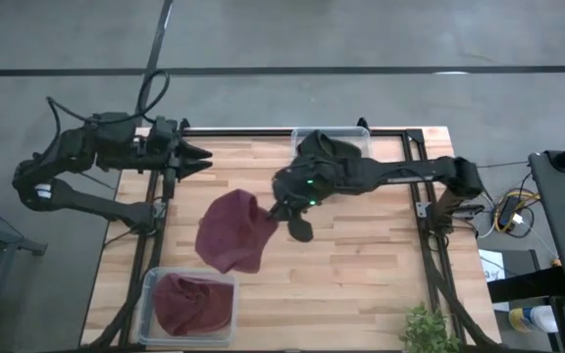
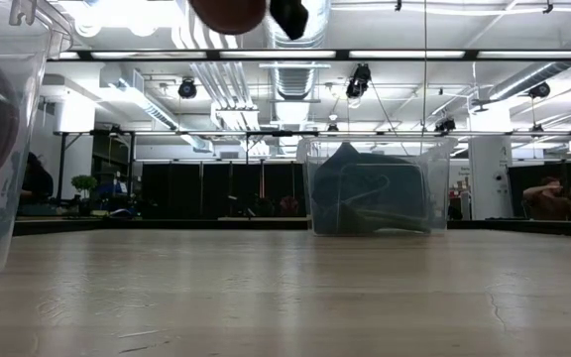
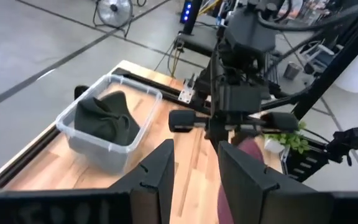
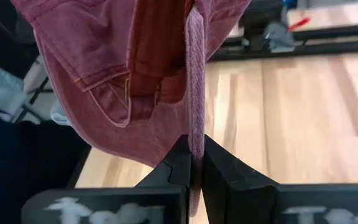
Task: Pick & Place hat
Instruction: Put the red cap into the bottom transparent bin
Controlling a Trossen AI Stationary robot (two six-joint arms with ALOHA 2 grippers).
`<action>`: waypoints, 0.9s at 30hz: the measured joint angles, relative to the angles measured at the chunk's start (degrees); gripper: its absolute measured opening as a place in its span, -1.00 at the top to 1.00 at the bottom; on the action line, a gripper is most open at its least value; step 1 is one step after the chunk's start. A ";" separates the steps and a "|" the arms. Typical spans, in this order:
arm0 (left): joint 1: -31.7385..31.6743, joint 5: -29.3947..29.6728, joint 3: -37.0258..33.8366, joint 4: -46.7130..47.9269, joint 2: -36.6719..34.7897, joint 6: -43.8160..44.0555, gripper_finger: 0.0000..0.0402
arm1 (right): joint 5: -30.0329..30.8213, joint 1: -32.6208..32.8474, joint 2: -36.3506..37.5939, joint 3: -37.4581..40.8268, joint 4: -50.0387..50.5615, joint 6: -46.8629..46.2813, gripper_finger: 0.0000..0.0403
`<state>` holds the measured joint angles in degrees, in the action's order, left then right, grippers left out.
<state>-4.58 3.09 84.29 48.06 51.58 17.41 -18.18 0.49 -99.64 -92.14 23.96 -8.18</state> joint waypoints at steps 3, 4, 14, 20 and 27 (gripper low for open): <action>-0.02 0.53 0.71 2.18 0.03 -1.22 0.42 | -1.24 0.19 -5.28 -6.37 4.13 0.03 0.94; -0.02 1.24 1.18 3.00 0.03 -2.07 0.42 | -1.86 0.35 -7.20 -8.50 5.20 0.20 0.94; -0.02 7.44 3.77 9.19 -1.05 -3.43 0.42 | -6.56 4.96 -21.94 -30.05 12.31 3.87 0.94; -0.02 8.51 3.67 11.21 -1.21 -3.46 0.42 | -6.60 7.78 -28.52 -40.58 11.39 5.43 0.94; -0.02 9.07 3.63 11.57 -1.11 -3.48 0.42 | -7.30 8.74 -33.75 -42.42 7.19 3.94 0.94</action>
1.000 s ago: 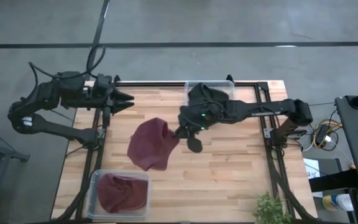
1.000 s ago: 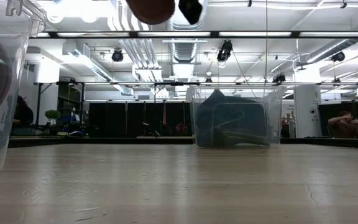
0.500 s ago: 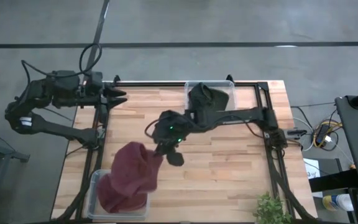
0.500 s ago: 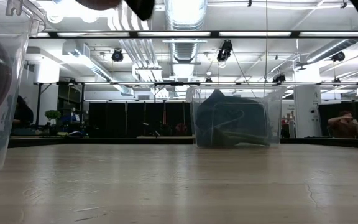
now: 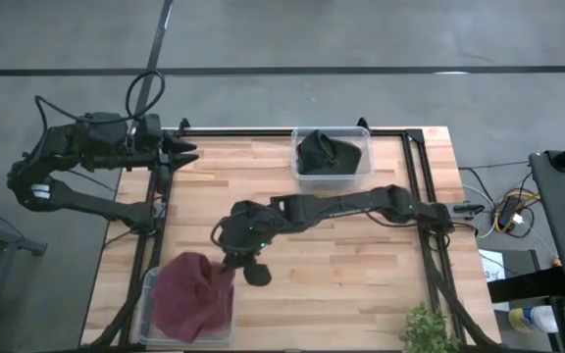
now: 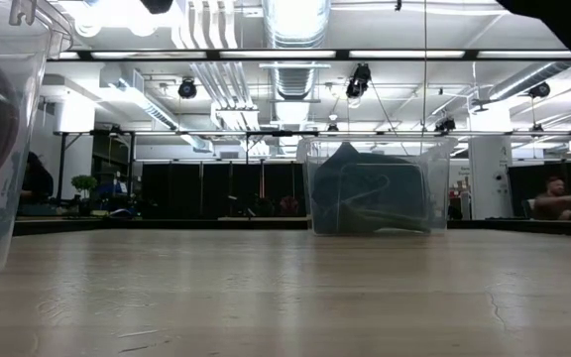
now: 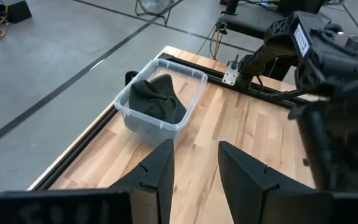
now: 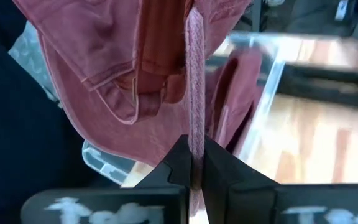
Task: Pick & Place hat
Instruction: Put the red cap into the bottom transparent bin, then return to Home Position
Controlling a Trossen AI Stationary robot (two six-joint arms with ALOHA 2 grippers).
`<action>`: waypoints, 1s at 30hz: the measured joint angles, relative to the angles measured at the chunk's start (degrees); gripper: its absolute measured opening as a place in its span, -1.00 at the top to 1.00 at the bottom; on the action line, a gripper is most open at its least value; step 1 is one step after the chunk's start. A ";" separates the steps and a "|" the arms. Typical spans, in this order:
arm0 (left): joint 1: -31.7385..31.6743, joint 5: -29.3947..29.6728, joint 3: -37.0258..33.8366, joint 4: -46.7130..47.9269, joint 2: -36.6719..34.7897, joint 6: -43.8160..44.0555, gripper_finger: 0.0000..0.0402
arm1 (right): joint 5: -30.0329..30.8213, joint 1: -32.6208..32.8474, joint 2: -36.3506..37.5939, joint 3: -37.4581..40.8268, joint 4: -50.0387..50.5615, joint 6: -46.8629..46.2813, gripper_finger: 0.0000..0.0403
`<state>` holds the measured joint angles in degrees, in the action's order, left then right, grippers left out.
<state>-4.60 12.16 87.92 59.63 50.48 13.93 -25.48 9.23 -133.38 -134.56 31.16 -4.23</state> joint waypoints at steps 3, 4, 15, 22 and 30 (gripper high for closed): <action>0.00 0.00 -0.02 0.01 0.02 0.02 0.42 | -0.68 -0.02 -1.10 0.00 0.56 -2.06 0.94; 0.02 -0.02 -0.04 0.01 0.02 0.07 0.42 | -0.76 -0.15 -1.33 0.00 0.64 -2.06 0.94; 0.01 -0.02 -0.04 0.01 0.04 0.03 0.42 | -2.81 -1.10 -1.79 0.05 1.40 -1.95 0.92; 0.02 -0.02 -0.07 0.01 0.15 0.63 0.42 | -1.70 -1.23 -1.82 0.10 0.59 -3.29 0.47; 0.02 -0.04 -0.07 0.05 0.28 0.76 0.42 | -1.22 -1.63 -1.26 0.13 2.86 -0.07 -0.04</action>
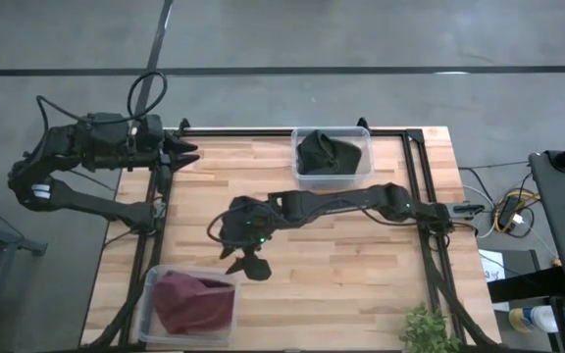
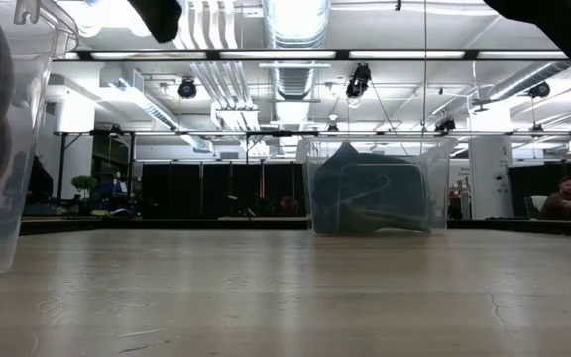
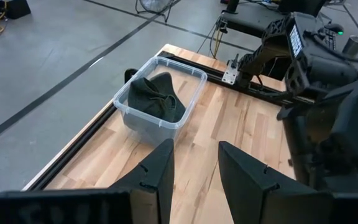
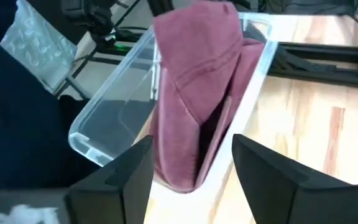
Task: Pick & Place hat
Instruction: Return to Home Position
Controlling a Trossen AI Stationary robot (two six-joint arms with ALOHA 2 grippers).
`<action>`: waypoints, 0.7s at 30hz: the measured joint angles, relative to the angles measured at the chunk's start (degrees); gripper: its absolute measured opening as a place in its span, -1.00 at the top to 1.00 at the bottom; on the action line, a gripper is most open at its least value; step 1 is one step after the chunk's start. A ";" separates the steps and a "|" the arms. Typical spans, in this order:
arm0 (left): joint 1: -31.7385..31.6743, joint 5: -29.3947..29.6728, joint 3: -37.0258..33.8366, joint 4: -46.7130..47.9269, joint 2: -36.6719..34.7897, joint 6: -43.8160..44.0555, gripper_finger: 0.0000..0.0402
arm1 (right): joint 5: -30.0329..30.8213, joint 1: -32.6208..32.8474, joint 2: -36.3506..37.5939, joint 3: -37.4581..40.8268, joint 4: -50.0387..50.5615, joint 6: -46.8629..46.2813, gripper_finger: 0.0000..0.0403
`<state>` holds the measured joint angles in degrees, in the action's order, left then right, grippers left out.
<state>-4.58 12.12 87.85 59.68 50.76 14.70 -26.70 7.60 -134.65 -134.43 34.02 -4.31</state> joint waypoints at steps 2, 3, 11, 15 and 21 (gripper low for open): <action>0.00 0.00 0.00 0.02 0.06 0.00 0.42 | 1.23 0.02 0.82 -0.02 1.31 0.91 0.00; 0.00 0.00 0.00 0.01 0.22 0.02 0.42 | 2.50 0.02 1.32 -0.02 2.78 1.74 0.06; 0.02 -0.02 -2.07 -0.10 0.49 -2.35 0.61 | 4.77 -1.08 3.45 -0.02 10.23 6.68 0.90; 0.03 -0.17 -6.27 -2.78 -0.55 -3.84 0.94 | 5.23 -2.02 5.38 -0.02 11.46 7.92 0.95; 1.62 -0.69 -13.40 -9.41 -4.33 -3.31 0.99 | 8.85 -2.24 9.76 0.33 12.83 11.41 0.96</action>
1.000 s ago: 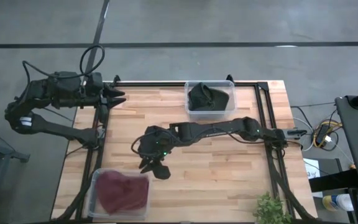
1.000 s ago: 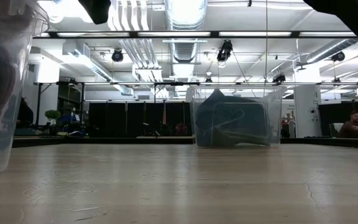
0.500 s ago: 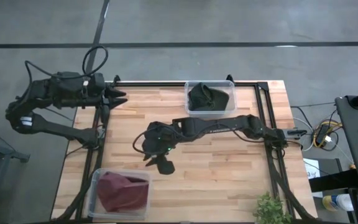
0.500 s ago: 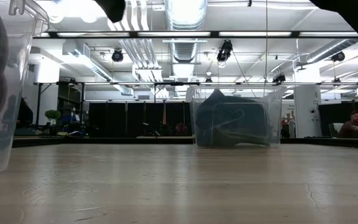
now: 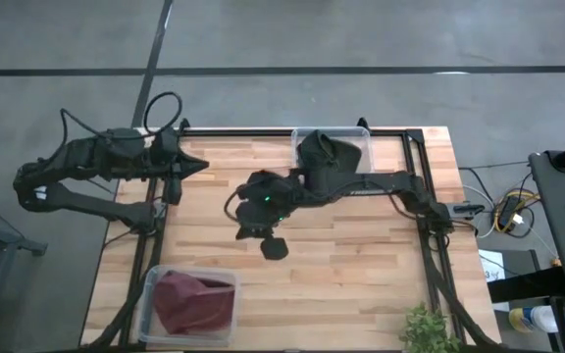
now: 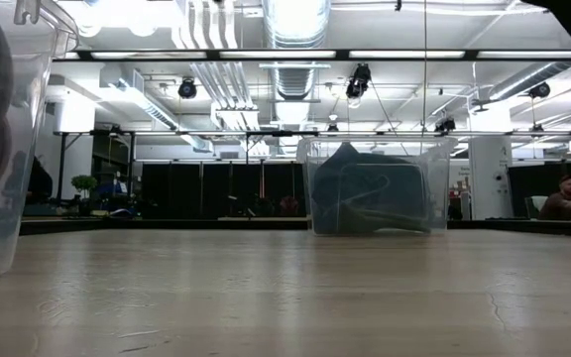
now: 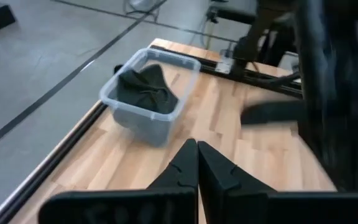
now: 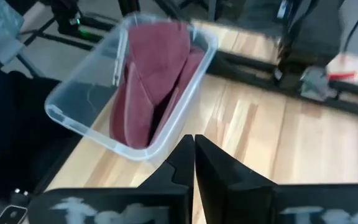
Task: Pick & Place hat
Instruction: Return to Home Position
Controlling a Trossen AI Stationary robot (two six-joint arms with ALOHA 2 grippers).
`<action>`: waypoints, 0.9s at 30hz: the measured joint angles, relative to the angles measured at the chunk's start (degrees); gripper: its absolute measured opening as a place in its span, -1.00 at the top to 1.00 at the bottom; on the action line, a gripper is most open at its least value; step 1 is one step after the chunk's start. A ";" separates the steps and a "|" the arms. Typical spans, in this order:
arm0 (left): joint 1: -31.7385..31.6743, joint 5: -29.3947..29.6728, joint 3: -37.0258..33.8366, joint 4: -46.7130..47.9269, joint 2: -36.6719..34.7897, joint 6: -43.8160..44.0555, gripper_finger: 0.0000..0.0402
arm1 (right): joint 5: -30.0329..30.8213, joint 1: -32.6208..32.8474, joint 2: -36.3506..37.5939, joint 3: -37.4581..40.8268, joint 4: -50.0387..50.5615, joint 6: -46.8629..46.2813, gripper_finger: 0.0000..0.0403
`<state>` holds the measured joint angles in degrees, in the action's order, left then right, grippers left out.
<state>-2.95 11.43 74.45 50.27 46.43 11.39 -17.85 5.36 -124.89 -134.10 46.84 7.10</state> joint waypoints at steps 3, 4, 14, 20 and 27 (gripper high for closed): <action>1.98 0.06 -3.84 -2.69 -3.06 0.13 1.00 | 0.04 -0.03 2.82 0.90 -0.15 1.11 0.96; 2.72 0.06 -5.13 -4.14 -4.34 0.11 1.00 | 0.02 -0.03 3.85 1.79 -0.34 1.36 0.96; 8.65 0.08 -19.18 -16.29 -15.31 -0.02 1.00 | 0.08 -0.45 23.62 32.64 -22.06 -0.35 0.96; 9.04 0.85 -22.63 -16.77 -18.32 0.18 1.00 | 1.74 -0.41 40.29 58.01 -40.04 0.19 0.96; 9.06 2.43 -27.90 -23.43 -20.32 -5.43 1.00 | 16.54 -0.48 58.12 80.31 -51.89 1.28 0.96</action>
<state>6.11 13.85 46.55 26.83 26.11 5.97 -1.31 4.88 -66.77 -53.80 -5.05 8.39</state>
